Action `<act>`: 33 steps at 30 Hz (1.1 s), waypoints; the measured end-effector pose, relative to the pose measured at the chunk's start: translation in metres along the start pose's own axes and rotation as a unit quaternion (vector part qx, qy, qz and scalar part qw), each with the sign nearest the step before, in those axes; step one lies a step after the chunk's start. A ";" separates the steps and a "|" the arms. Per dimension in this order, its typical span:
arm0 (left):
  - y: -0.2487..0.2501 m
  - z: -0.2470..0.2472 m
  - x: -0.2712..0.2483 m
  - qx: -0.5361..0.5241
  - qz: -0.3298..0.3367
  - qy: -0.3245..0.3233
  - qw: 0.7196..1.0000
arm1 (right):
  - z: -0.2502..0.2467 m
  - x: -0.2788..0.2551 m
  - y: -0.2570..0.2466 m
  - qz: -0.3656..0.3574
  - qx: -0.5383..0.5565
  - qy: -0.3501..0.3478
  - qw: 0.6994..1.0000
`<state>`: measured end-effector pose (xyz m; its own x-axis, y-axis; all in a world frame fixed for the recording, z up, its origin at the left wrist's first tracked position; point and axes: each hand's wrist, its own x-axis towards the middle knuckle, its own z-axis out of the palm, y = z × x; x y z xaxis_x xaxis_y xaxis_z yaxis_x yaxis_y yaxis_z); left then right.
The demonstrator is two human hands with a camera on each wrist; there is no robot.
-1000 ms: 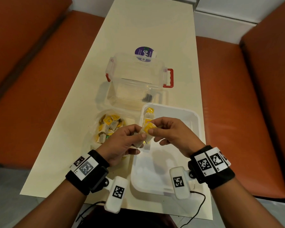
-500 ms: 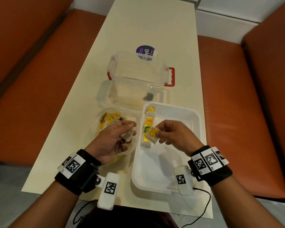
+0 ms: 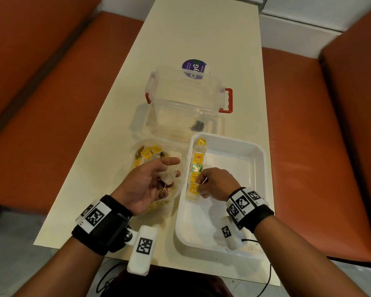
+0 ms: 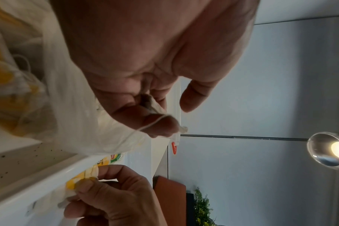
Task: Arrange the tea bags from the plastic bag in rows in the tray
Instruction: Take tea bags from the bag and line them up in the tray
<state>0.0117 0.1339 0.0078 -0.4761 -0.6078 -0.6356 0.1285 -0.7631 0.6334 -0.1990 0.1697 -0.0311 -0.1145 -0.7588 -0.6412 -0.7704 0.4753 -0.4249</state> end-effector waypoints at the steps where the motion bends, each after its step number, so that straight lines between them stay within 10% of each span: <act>1: 0.000 -0.001 0.000 -0.007 -0.004 -0.005 1.000 | 0.000 0.001 0.000 0.000 0.007 0.005 1.000; 27: 0.007 0.002 -0.002 0.022 -0.024 -0.011 0.999 | 0.002 0.003 0.005 -0.013 0.045 0.058 0.997; 33: 0.008 0.001 0.002 0.061 -0.047 -0.019 0.997 | -0.013 -0.023 -0.005 -0.124 0.112 0.148 0.975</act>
<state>0.0107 0.1265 0.0122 -0.5143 -0.5235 -0.6793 -0.0248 -0.7827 0.6220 -0.2010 0.1791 -0.0061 -0.1443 -0.9421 -0.3028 -0.6447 0.3216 -0.6935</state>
